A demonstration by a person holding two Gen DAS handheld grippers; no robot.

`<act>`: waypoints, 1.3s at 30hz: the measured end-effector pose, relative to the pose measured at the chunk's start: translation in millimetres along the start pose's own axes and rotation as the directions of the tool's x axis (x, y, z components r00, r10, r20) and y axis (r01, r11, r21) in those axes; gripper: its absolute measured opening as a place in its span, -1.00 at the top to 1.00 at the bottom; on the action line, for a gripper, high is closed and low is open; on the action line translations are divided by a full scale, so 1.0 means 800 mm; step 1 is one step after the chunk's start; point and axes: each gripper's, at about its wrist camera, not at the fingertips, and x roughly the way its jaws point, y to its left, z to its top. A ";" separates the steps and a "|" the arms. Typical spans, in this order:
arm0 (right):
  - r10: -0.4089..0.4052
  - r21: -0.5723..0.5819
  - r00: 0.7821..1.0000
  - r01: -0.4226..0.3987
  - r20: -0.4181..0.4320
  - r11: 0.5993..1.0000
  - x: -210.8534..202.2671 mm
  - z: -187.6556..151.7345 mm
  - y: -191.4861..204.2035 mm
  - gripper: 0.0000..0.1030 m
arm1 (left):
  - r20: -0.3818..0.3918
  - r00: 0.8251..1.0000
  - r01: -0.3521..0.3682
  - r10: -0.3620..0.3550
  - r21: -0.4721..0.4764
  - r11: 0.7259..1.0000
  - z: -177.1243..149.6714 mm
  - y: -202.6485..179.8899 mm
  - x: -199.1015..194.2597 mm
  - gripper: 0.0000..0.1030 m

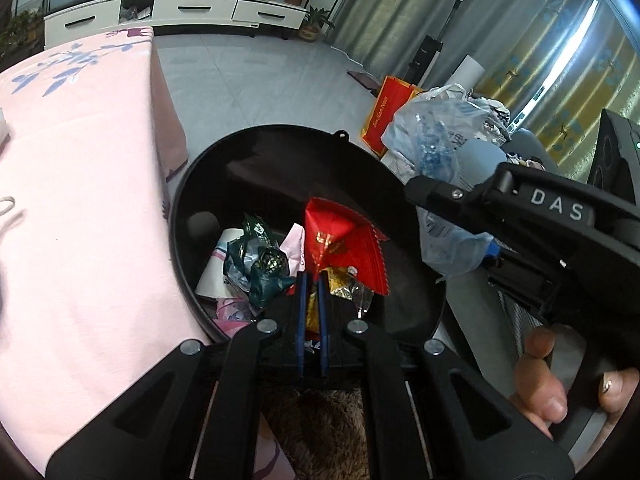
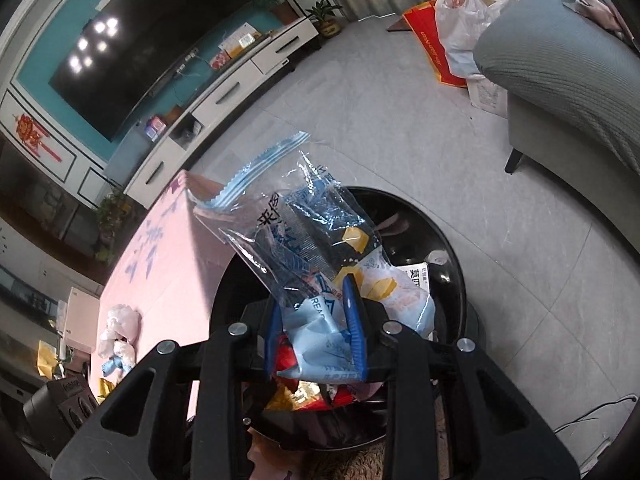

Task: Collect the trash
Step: 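Open both tools to drop the zip bag and red wrapper into the bin, then move both open tools back over the table toward the remaining trash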

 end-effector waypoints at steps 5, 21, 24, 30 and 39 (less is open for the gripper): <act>-0.003 -0.007 1.000 0.003 -0.008 1.000 0.001 -0.002 0.002 0.22 | -0.004 1.000 0.009 -0.009 -0.014 1.000 -0.001 0.003 0.004 0.79; -0.014 -0.047 0.988 0.021 0.153 0.999 -0.028 -0.004 0.033 -0.89 | 0.193 0.981 -0.015 0.029 -0.073 0.997 0.008 0.051 -0.122 -0.94; -0.036 -0.089 0.986 0.051 0.165 0.995 -0.028 -0.008 0.052 -0.94 | 0.280 0.954 -0.084 0.103 -0.078 0.993 -0.002 0.082 -0.171 -0.94; -0.037 -0.258 0.974 0.096 0.225 0.961 -0.022 -0.037 0.122 -0.94 | 0.355 0.885 -0.238 0.301 -0.211 0.948 -0.018 0.163 -0.257 -0.94; -0.022 -0.503 0.983 0.112 0.182 0.857 0.023 -0.099 0.214 -0.94 | 0.305 0.812 -0.337 0.497 -0.449 0.828 -0.055 0.283 -0.319 -0.94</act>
